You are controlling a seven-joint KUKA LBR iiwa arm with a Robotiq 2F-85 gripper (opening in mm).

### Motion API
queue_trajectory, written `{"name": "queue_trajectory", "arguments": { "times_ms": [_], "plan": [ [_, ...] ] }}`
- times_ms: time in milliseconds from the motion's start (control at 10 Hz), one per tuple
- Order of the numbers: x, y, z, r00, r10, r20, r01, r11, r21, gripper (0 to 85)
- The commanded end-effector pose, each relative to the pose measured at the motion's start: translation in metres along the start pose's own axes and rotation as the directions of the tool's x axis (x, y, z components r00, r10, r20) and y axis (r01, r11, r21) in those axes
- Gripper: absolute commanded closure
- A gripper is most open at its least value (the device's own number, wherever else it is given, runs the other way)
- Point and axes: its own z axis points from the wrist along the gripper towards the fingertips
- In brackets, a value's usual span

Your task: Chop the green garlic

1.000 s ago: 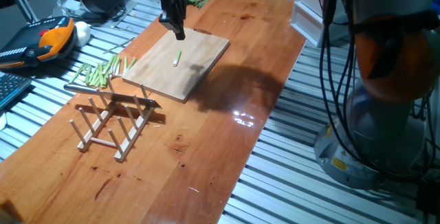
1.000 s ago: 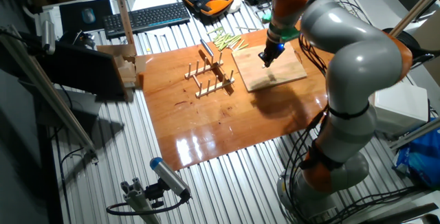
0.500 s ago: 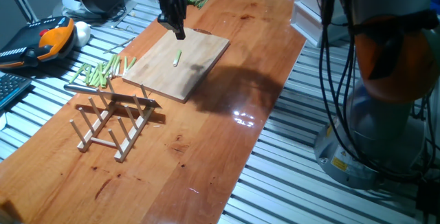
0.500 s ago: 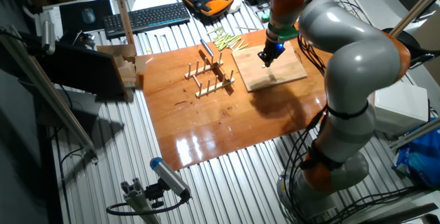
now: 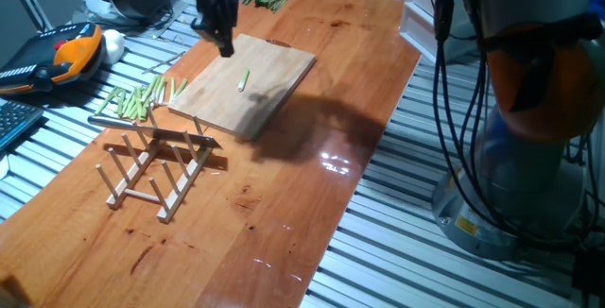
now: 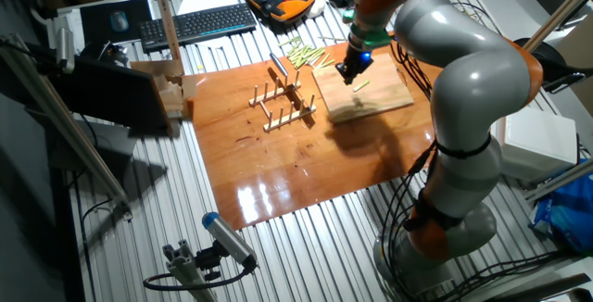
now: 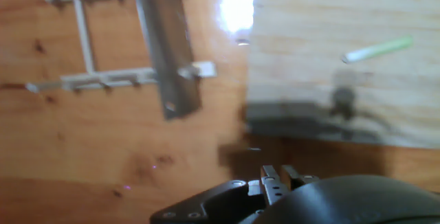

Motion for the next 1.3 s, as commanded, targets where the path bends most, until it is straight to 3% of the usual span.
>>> {"name": "queue_trajectory", "arguments": {
  "times_ms": [0, 200, 400, 500, 600, 1000, 1100, 1200],
  "plan": [
    [-0.006, 0.053, 0.009, 1.0, 0.008, 0.016, -0.008, 1.0, 0.003, 68.0],
    [-0.009, 0.079, 0.032, 0.999, 0.036, 0.038, -0.036, 0.999, -0.009, 68.0],
    [-0.006, 0.089, 0.04, 0.999, 0.017, 0.033, -0.017, 1.0, -0.004, 68.0],
    [-0.006, 0.089, 0.04, 0.999, -0.038, 0.002, 0.038, 0.999, -0.015, 85.0],
    [-0.006, 0.089, 0.04, 0.998, -0.063, -0.019, 0.063, 0.998, 0.017, 85.0],
    [-0.006, 0.089, 0.04, 0.99, -0.136, -0.027, 0.137, 0.989, 0.05, 85.0],
    [-0.006, 0.089, 0.04, 0.986, -0.168, -0.014, 0.168, 0.983, 0.078, 85.0],
    [-0.006, 0.089, 0.04, 0.983, -0.182, 0.006, 0.181, 0.98, 0.081, 85.0]
  ]
}}
